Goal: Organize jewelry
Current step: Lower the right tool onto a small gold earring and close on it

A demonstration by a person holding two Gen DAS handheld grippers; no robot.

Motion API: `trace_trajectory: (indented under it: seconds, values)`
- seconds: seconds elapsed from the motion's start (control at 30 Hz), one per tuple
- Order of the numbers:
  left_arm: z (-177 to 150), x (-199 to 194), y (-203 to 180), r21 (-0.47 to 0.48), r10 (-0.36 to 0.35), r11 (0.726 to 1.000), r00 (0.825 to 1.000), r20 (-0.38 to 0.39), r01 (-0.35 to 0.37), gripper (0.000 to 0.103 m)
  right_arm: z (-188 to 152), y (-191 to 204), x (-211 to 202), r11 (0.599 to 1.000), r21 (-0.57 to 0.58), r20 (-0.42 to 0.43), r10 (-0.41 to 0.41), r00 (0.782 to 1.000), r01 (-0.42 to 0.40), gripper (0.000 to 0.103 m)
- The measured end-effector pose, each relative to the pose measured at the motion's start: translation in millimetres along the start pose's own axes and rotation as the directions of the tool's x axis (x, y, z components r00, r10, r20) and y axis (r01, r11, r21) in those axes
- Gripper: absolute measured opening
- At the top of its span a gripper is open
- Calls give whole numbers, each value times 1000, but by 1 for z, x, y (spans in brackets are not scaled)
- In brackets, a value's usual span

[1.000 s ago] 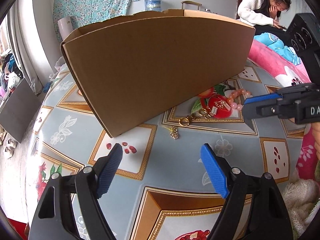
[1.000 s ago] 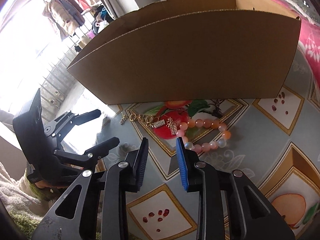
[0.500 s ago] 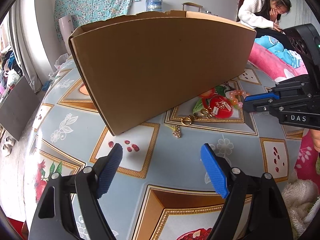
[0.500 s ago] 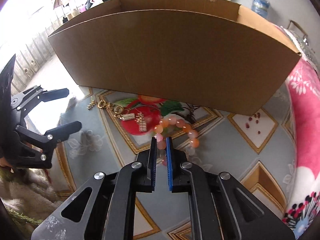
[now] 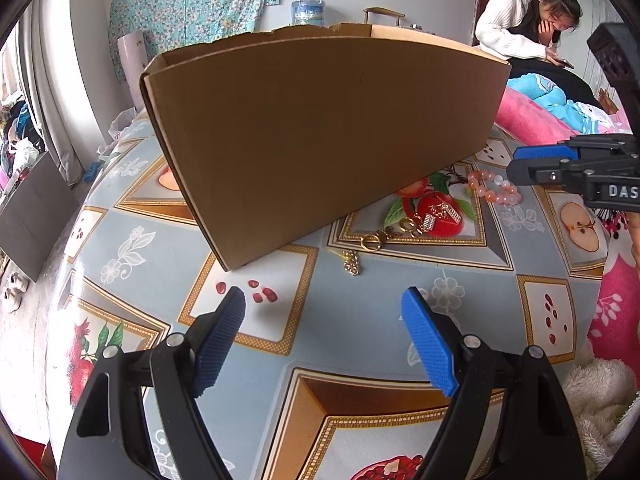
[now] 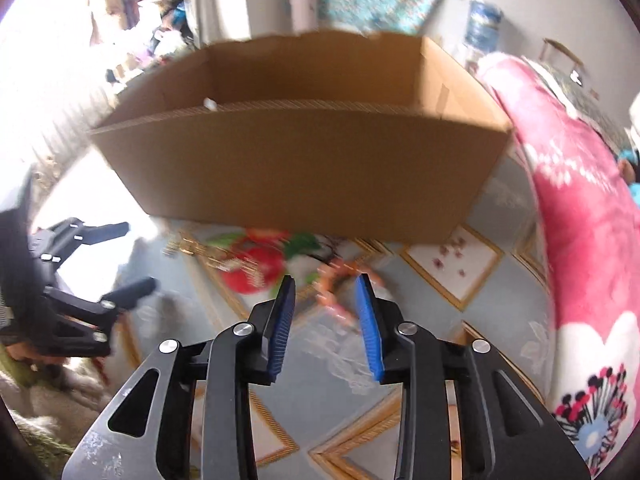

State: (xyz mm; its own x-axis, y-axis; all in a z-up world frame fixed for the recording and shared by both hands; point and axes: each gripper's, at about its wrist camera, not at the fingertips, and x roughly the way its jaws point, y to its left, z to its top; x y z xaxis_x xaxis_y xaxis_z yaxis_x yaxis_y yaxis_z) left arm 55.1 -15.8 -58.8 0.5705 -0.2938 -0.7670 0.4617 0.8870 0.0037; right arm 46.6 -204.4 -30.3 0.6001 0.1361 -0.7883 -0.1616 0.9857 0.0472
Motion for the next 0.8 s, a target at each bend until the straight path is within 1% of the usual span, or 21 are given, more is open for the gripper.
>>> trace_trajectory:
  seconds: [0.1,0.23,0.3,0.43,0.6,0.67,0.8]
  values:
    - [1,-1,-2,5,0,1000,1000,6,0,78,3,11,5,998,-8,3,63,998,-63,32]
    - [1,1,-6,21,1,1000,1000,8,-1,78,2,18,22,995,5,-40,99,994,-99,31]
    - [2,3,-9,29,0,1000,1000,6,-1,78,2,17,31,995,12,-65,99,993,-98,27]
    - [2,5,-14,50,11,999,1000,5,-11,78,9,22,38,994,10,-85,111,990,-110,20]
    - [3,7,-14,51,8,999,1000,4,-8,78,21,30,47,993,-30,-96,109,989,-113,18]
    - [3,7,-14,50,6,999,1000,4,-6,78,25,34,51,993,-44,-103,108,989,-113,15]
    - [3,7,-13,47,11,999,1000,6,-11,78,29,40,55,992,-88,-107,86,990,-96,6]
